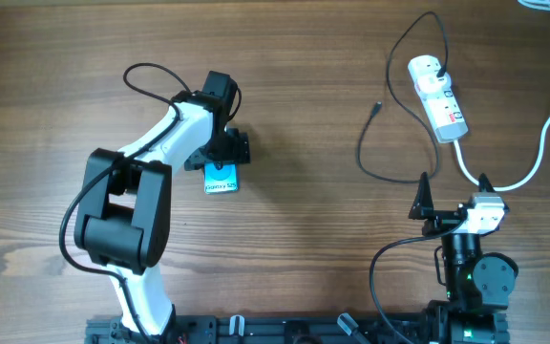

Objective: Plug charger to phone and switch on socket
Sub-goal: 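Move the left gripper over the Galaxy S25 phone and lower, then close the left gripper on the phone's bottom edge and lift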

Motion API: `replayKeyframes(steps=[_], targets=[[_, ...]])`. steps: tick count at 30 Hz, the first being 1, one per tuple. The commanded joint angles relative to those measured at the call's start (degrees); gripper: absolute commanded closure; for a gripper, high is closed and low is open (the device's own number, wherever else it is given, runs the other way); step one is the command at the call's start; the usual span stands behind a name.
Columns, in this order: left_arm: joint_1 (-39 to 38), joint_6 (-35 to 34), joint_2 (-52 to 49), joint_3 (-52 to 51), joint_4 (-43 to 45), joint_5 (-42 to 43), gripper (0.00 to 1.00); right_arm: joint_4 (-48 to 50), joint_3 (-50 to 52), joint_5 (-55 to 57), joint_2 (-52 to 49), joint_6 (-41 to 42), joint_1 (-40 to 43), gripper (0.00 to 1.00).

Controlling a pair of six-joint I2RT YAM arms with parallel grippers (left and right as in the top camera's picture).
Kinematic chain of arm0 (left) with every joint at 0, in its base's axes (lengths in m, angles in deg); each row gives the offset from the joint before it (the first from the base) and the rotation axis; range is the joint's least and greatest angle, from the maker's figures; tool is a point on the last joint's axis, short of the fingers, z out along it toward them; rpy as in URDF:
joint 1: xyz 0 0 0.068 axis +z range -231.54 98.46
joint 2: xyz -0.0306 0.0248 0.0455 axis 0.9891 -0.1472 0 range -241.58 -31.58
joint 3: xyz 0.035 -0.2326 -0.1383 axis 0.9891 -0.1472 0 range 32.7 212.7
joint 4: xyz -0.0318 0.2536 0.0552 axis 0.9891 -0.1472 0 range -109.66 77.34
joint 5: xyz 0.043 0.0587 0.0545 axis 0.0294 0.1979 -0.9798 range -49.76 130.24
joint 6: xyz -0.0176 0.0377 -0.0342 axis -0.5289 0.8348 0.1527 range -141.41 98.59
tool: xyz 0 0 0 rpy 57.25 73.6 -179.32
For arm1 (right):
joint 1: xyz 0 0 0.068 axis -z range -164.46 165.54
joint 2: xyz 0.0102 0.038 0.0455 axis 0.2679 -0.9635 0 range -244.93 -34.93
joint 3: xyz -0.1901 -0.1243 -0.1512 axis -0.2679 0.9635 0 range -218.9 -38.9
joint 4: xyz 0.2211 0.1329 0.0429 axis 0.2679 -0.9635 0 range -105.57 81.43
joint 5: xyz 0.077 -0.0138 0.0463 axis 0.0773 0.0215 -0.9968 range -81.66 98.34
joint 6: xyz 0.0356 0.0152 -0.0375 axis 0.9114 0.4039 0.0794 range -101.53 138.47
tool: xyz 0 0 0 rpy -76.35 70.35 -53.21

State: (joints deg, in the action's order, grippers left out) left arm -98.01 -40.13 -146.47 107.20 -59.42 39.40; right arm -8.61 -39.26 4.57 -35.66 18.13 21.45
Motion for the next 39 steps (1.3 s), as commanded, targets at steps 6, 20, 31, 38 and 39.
replayKeyframes(steps=[6,20,31,38,39], targets=[[-0.3,-1.0,-4.3,-3.0,2.5,3.8,0.15,0.2,0.1,0.8,0.5,-0.8,-0.1,0.0],[-0.3,-1.0,-4.3,-3.0,2.0,3.8,0.21,0.2,0.1,0.8,0.5,-0.8,-0.1,0.0],[-0.3,-1.0,-4.3,-3.1,0.0,3.8,0.21,0.2,0.1,0.8,0.5,-0.8,-0.1,0.0],[-0.3,-1.0,-4.3,-3.2,-0.1,3.8,0.44,0.2,0.1,0.8,0.5,-0.8,-0.1,0.0],[-0.3,-1.0,-4.3,-3.2,-0.2,3.8,0.44,0.2,0.1,0.8,0.5,-0.7,-0.1,0.0]])
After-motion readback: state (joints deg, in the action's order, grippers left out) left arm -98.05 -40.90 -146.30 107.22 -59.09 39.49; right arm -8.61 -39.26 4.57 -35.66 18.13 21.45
